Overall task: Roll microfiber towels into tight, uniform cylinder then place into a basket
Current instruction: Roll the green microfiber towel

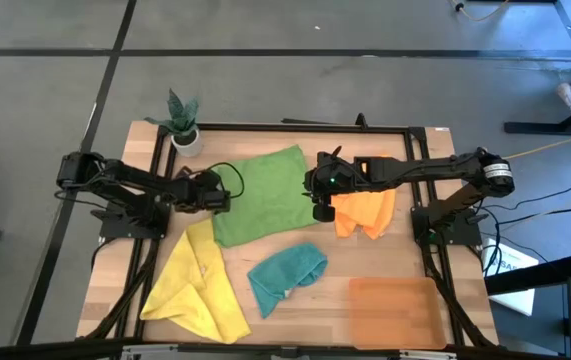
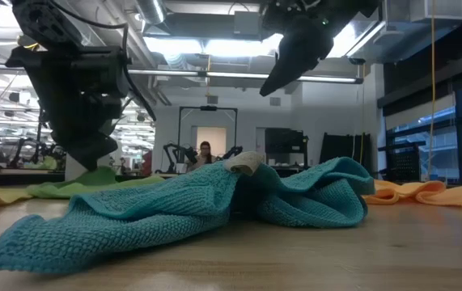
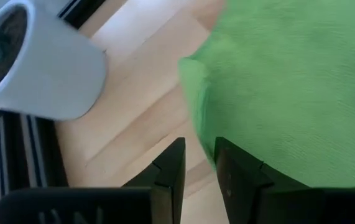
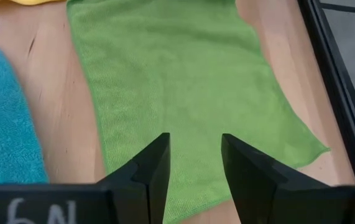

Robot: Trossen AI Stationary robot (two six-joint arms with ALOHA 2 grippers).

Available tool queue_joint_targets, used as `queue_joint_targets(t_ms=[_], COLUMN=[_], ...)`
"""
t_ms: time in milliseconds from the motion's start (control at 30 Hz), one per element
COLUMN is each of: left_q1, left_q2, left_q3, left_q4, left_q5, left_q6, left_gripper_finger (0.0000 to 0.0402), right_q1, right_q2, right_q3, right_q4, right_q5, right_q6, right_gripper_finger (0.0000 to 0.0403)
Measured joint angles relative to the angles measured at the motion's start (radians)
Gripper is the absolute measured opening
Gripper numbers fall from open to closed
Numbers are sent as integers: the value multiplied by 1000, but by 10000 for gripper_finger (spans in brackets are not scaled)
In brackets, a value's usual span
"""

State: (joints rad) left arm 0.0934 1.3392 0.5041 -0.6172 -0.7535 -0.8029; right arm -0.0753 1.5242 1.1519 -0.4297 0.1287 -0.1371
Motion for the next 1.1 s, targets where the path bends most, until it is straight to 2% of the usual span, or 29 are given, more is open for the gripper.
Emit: queue_joint_targets(t_ms=[233,500,733,933,1000,1100], left_q1=[38,38,8,-59,-91,-139], left_q2=[0,0,0,-1,-1,-1], left_q3=[0,17,177,317,343,352], left_q4=[-63,-121,-346,-424,-425,-417], left_q5=[-15,-15,-16,-24,-23,-4], left_q6=[-85,-82,-81,-22,0,4], left_gripper_finger=[78,79,79,79,79,79], right_q1=[0,0,0,-2,-8,-10], right_q2=[0,0,0,-12,-17,-18], right_q3=[0,0,0,1,1,-5], right_q4=[8,9,20,-69,-116,-146], right_q5=[0,0,9,115,96,13], right_q6=[-3,-3,-43,-47,-20,-3], right_gripper_finger=[145,145,145,145,145,145])
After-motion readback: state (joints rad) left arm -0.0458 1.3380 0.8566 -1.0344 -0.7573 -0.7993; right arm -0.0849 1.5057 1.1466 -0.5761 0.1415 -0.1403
